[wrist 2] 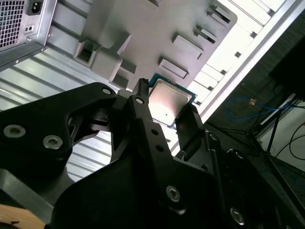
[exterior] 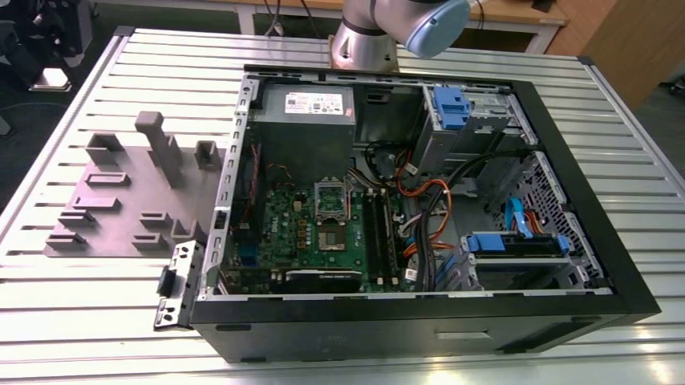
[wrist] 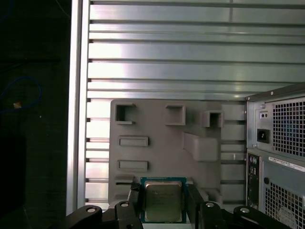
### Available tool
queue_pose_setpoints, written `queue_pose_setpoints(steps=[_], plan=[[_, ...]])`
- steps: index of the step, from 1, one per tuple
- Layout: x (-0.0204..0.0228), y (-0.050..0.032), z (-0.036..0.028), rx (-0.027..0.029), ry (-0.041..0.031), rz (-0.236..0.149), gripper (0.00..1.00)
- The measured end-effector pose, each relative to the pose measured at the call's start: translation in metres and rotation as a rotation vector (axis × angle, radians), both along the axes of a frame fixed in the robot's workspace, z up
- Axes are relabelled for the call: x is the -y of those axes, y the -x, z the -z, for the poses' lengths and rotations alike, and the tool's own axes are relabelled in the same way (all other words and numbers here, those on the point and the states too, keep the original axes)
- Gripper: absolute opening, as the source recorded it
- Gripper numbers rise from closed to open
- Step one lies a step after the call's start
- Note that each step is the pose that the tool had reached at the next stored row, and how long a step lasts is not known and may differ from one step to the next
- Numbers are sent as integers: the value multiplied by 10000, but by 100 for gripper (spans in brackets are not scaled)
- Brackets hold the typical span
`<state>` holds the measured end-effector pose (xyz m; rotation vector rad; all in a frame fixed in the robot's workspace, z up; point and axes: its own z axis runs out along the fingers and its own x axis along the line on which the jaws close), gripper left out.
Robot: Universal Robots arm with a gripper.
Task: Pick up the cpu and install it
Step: 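Pick up the cpu and move it towards the insertion slot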
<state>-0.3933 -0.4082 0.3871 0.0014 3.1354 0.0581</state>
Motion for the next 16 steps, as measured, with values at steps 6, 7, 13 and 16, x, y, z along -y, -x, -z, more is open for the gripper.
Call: queue_pose_setpoints(steps=[6, 7, 13, 16], plan=[[0, -28, 0, 0, 1, 0, 47], [0, -32, -1, -1, 1, 0, 47], [0, -55, 0, 0, 0, 0, 47], [0, -65, 0, 0, 0, 0, 47]])
